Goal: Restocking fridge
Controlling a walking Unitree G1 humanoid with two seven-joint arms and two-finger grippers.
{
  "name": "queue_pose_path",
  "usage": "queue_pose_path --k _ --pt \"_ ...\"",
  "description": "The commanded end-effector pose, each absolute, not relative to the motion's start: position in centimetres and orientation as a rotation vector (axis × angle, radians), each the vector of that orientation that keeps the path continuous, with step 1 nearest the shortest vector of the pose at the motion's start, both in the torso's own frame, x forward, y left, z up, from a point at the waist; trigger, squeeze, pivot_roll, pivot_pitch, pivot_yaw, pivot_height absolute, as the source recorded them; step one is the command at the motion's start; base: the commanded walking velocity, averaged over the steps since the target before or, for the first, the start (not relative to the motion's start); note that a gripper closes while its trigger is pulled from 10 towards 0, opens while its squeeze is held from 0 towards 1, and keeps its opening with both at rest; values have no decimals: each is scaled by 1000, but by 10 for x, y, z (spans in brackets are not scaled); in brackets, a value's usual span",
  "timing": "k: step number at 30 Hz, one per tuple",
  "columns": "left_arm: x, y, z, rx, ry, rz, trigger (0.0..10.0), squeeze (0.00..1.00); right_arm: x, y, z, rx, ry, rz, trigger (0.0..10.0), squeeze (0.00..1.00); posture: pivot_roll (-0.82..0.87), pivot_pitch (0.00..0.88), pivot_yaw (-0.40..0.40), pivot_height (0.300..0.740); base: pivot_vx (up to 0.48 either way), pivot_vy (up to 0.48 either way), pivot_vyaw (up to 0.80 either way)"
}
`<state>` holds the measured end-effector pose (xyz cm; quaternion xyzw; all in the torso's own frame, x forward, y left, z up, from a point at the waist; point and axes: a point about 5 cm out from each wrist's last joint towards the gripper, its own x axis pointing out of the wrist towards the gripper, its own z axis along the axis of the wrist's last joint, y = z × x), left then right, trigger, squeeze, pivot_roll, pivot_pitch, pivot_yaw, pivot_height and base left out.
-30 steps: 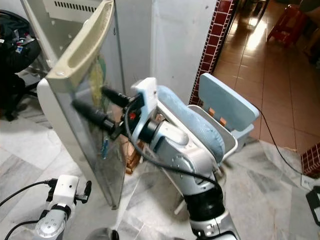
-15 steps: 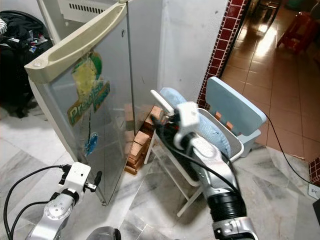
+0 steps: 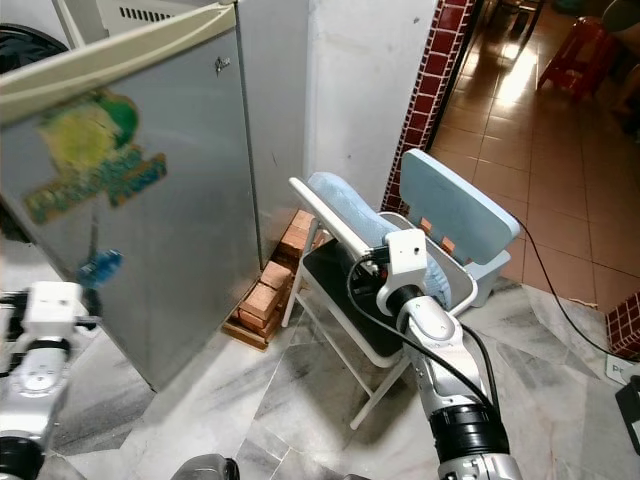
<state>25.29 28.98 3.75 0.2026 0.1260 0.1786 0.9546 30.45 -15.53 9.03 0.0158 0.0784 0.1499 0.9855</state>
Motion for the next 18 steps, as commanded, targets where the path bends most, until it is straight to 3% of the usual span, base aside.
queue_pose_path --k 1,9,18 --pt "253 268 31 369 233 266 10000 0 303 -158 87 21 164 296 10000 0 27 0 -26 740 0 0 0" --pt "258 228 41 251 150 51 10000 0 295 -162 78 4 170 277 10000 0 29 0 -27 740 0 0 0" --pt "264 233 62 248 115 1 10000 0 283 -178 81 10 79 125 10000 0 13 0 -4 740 0 408 0"
